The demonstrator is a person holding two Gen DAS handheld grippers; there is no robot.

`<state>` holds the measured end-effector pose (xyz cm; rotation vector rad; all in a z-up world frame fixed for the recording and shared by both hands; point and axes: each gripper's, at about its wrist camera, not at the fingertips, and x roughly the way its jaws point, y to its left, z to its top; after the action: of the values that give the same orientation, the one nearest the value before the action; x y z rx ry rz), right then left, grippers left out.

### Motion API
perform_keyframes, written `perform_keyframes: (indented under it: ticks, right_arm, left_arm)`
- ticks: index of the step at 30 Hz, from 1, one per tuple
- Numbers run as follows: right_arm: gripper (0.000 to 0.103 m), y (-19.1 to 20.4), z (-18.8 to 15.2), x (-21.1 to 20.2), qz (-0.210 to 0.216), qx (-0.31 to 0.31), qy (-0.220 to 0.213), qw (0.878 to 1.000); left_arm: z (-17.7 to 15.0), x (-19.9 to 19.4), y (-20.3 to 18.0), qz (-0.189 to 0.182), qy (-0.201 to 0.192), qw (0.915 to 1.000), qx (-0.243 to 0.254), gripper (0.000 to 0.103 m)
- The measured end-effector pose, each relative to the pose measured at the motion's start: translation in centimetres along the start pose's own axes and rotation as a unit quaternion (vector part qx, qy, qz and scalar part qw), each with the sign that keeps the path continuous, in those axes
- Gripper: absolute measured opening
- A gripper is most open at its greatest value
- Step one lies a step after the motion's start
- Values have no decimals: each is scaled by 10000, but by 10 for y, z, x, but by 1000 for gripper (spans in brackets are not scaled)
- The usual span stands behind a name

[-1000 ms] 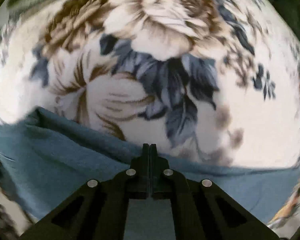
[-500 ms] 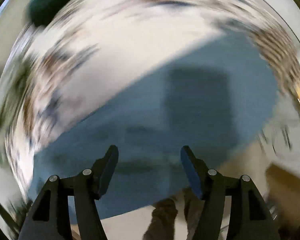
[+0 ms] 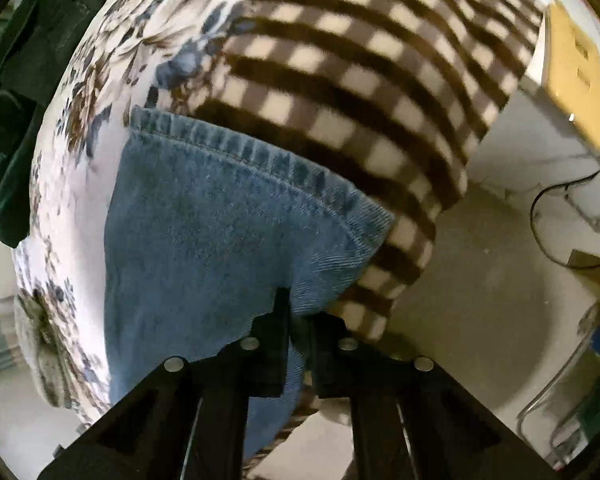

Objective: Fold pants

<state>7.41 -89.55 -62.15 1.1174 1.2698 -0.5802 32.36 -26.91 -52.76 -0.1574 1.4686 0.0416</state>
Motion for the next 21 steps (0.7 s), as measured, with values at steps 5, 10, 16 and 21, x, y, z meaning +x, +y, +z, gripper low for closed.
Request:
perform_keyframes:
  ticks: [5,10,16,21]
  right_arm:
    - [16,10,-7,4,166,-273,229,9992]
    - [59,-13,6,-3,379,-267,150,9988]
    - [59,-23,5,6,1779,29,121,9840]
    - [59,-14,1,15,1958,-207,11,9804]
  left_arm:
    - [8,35,-4,334,333,9989,-16,80]
    - [10,22,-1,235,312,9991,-161,80]
    - [0,11,-12,41,254,9996,-120,80]
    - [-8,33,-14,202,393,9990,32,83]
